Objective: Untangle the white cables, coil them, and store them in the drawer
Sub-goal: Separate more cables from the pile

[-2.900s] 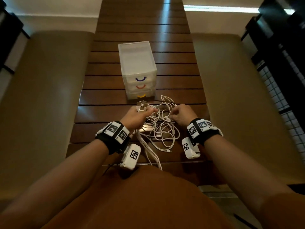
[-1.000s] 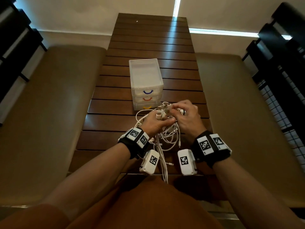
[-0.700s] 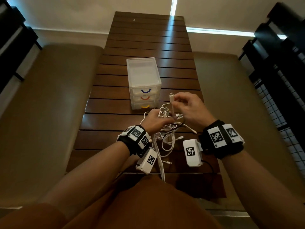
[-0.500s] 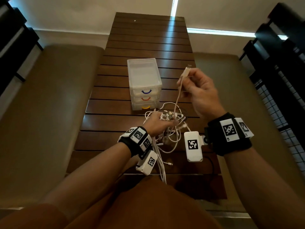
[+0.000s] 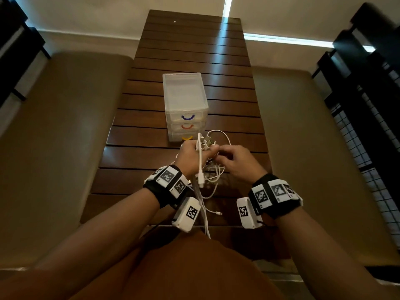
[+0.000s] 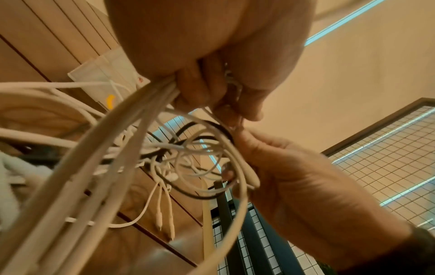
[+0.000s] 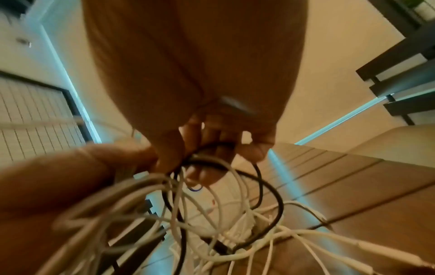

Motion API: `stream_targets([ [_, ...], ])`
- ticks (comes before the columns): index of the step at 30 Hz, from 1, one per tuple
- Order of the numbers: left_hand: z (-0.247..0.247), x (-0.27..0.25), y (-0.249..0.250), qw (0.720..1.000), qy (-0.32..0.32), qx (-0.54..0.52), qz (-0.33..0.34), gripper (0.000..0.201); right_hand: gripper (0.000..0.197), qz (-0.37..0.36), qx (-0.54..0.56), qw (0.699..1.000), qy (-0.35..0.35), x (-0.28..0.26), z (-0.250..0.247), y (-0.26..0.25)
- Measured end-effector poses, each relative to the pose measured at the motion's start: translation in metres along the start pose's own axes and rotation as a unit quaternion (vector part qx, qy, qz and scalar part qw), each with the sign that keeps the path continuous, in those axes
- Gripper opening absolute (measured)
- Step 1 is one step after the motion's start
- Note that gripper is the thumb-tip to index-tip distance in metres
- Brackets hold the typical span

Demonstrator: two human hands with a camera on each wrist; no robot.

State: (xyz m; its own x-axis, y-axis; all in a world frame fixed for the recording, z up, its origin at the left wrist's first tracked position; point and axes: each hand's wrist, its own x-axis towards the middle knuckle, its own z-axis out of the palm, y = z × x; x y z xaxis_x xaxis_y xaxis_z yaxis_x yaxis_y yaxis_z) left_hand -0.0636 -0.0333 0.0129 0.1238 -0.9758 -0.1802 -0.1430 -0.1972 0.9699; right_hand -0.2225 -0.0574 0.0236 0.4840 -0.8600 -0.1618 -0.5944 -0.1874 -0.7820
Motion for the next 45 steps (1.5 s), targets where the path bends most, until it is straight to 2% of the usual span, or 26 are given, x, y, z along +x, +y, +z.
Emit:
stream_targets([
  [3,-0.001,-0.003,0.001,0.998,0.046,-0.031,-0.004,0.03,0.022,-0.033,-0.053,0.994,0.084,-0.006,0.008,0.006],
  [5,-0.006,-0.005,0.001,0.995,0.091,-0.047,-0.007,0.031,0.022,-0.042,-0.073,0.991,0.108,-0.011,0.012,0.009],
  [8,-0.016,-0.006,0.007,0.992,0.119,-0.038,0.019,0.027,0.016,0.032,-0.111,0.991,0.072,-0.018,0.01,0.013],
  [10,-0.021,-0.006,0.015,0.992,0.118,-0.009,0.041,0.037,0.014,0.082,-0.175,0.981,0.021,-0.018,0.005,0.012],
  [12,-0.025,-0.007,0.027,0.992,0.112,-0.014,0.061,0.04,0.013,0.102,-0.199,0.975,0.004,-0.015,0.001,0.008],
  [13,-0.026,-0.007,0.032,0.992,0.102,-0.023,0.072,0.037,0.016,0.105,-0.204,0.973,-0.001,-0.012,0.0,0.006],
  [15,-0.024,-0.01,0.041,0.995,0.068,-0.024,0.076,0.03,0.035,0.094,-0.207,0.974,-0.011,-0.005,0.002,0.006],
  [17,-0.02,-0.011,0.044,0.996,0.03,0.005,0.078,0.023,0.043,0.058,-0.126,0.99,-0.004,-0.001,0.008,0.005],
  [19,-0.019,-0.011,0.043,0.995,-0.003,0.018,0.099,0.02,0.032,0.009,-0.045,0.998,0.05,0.002,0.013,0.0],
  [21,-0.019,-0.011,0.04,0.994,-0.021,0.022,0.108,0.026,0.024,-0.029,-0.049,0.993,0.102,0.008,0.014,-0.003],
  [23,-0.02,-0.012,0.041,0.994,-0.024,0.002,0.107,0.02,0.021,-0.049,-0.055,0.993,0.093,0.013,0.011,-0.007],
  [26,-0.02,-0.012,0.039,0.993,-0.034,-0.009,0.11,0.018,0.014,-0.067,0.019,0.994,0.087,0.017,0.004,-0.008],
  [28,-0.021,-0.01,0.03,0.989,-0.024,0.108,0.1,0.013,0.019,-0.075,0.086,0.988,0.105,0.016,-0.003,-0.013],
  [30,-0.02,-0.005,0.019,0.954,-0.012,0.284,0.097,0.021,0.016,-0.095,0.123,0.982,0.103,0.014,-0.009,-0.018],
  [32,-0.017,-0.001,0.014,0.92,-0.025,0.383,0.072,0.027,0.012,-0.123,0.14,0.977,0.102,0.011,-0.015,-0.027],
  [34,-0.017,0.003,0.007,0.907,-0.029,0.418,0.031,0.03,0.012,-0.153,0.178,0.963,0.135,0.009,-0.026,-0.04],
  [36,-0.023,0.005,-0.008,0.909,-0.035,0.416,-0.025,0.03,0.015,-0.187,0.232,0.935,0.194,0.008,-0.043,-0.055],
  [38,-0.032,0.004,-0.022,0.924,-0.043,0.373,-0.073,0.035,0.017,-0.201,0.255,0.916,0.234,0.008,-0.065,-0.065],
  [42,-0.042,0.002,-0.02,0.939,-0.028,0.336,-0.069,0.026,0.017,-0.208,0.193,0.943,0.176,0.006,-0.086,-0.051],
  [43,-0.044,0.004,-0.016,0.946,-0.012,0.319,-0.061,0.024,0.019,-0.178,0.138,0.963,0.146,0.006,-0.087,-0.042],
  [44,-0.046,0.005,-0.012,0.952,0.009,0.303,-0.052,0.022,0.021,-0.127,0.038,0.987,0.09,0.005,-0.088,-0.034],
  [45,-0.048,0.006,-0.009,0.955,0.031,0.292,-0.04,0.021,0.023,-0.06,-0.099,0.993,-0.002,0.004,-0.089,-0.028],
])
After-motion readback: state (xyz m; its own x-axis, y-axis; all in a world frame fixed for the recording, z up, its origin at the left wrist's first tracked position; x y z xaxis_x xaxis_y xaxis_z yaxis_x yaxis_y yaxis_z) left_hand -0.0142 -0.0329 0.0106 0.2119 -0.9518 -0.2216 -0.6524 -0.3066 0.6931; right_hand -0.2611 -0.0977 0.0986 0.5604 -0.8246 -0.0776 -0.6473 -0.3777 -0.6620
